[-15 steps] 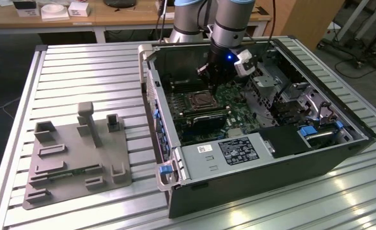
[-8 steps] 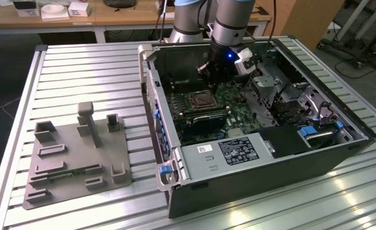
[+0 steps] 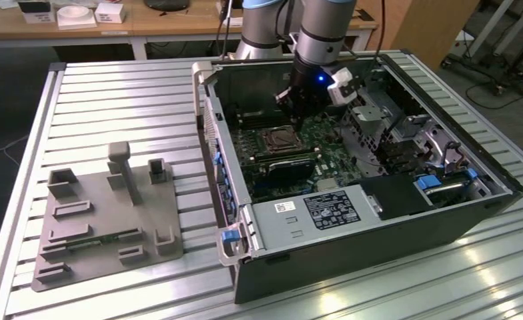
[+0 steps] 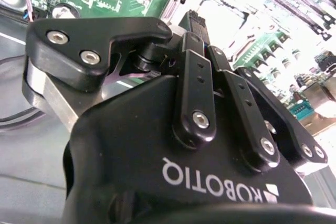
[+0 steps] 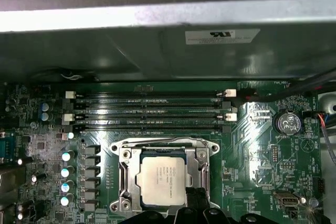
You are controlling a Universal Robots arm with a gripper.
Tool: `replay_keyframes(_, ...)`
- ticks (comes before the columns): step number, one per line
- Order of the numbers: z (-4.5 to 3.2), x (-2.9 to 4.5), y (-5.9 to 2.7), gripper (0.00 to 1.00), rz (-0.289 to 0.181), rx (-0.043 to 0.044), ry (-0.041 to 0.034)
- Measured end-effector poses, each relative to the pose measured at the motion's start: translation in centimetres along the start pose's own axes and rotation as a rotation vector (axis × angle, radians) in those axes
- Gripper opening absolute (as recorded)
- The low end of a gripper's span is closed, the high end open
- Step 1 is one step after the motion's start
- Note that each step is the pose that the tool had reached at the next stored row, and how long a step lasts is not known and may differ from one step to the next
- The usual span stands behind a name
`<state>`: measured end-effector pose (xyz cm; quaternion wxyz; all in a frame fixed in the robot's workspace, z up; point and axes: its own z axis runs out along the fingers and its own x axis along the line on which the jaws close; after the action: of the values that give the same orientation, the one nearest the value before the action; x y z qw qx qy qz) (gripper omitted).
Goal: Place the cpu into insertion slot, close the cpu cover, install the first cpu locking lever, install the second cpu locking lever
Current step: 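Install the second cpu locking lever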
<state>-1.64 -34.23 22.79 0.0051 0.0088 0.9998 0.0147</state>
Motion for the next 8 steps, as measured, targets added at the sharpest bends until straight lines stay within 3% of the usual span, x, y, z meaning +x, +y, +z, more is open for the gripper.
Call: replay_keyframes(8, -0.01, 0.0, -0.46, 0.11, 0.0, 0.0001, 0.0)
